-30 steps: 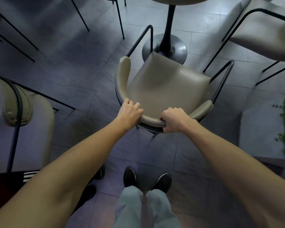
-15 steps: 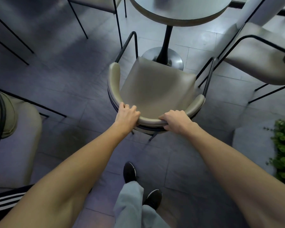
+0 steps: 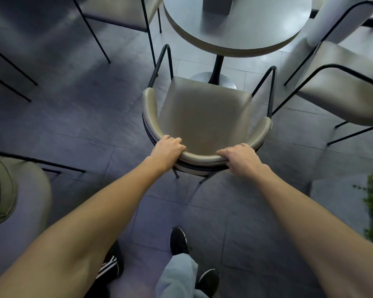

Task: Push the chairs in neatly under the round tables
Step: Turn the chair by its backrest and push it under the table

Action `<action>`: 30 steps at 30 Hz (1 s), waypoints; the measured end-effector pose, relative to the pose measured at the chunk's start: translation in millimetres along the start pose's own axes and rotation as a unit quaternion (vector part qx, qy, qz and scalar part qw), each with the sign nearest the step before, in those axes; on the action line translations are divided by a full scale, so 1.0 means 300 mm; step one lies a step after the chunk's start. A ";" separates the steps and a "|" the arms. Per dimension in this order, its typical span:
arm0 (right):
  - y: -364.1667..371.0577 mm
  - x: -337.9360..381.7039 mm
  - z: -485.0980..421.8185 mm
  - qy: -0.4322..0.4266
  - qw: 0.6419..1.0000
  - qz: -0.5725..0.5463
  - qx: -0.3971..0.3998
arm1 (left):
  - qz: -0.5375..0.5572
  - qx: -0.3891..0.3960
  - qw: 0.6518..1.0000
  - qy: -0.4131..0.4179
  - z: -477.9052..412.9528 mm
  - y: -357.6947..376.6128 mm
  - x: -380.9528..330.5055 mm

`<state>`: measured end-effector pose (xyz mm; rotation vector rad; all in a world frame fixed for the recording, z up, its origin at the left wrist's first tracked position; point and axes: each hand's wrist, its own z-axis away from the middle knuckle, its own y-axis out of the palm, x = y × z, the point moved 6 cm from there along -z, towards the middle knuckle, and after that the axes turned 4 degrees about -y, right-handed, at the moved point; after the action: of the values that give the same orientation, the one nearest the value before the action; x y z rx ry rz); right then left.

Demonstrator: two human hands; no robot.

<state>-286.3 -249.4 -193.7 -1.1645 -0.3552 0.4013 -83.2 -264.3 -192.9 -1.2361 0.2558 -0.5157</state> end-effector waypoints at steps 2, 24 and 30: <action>-0.010 -0.022 -0.027 0.006 1.000 -0.001 0.008 | -0.002 0.005 1.000 0.007 -0.032 -0.008 0.037; -0.080 -0.135 -0.204 0.051 0.998 0.015 0.022 | -0.049 0.022 0.998 0.013 -0.255 -0.062 0.150; -0.085 -0.138 -0.215 0.051 0.998 0.016 0.022 | -0.084 0.026 0.996 0.003 -0.272 -0.064 0.173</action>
<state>-289.1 -330.1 -195.3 -1.1432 -0.2375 0.3737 -80.4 -362.7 -196.3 -1.2125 0.1428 -0.6662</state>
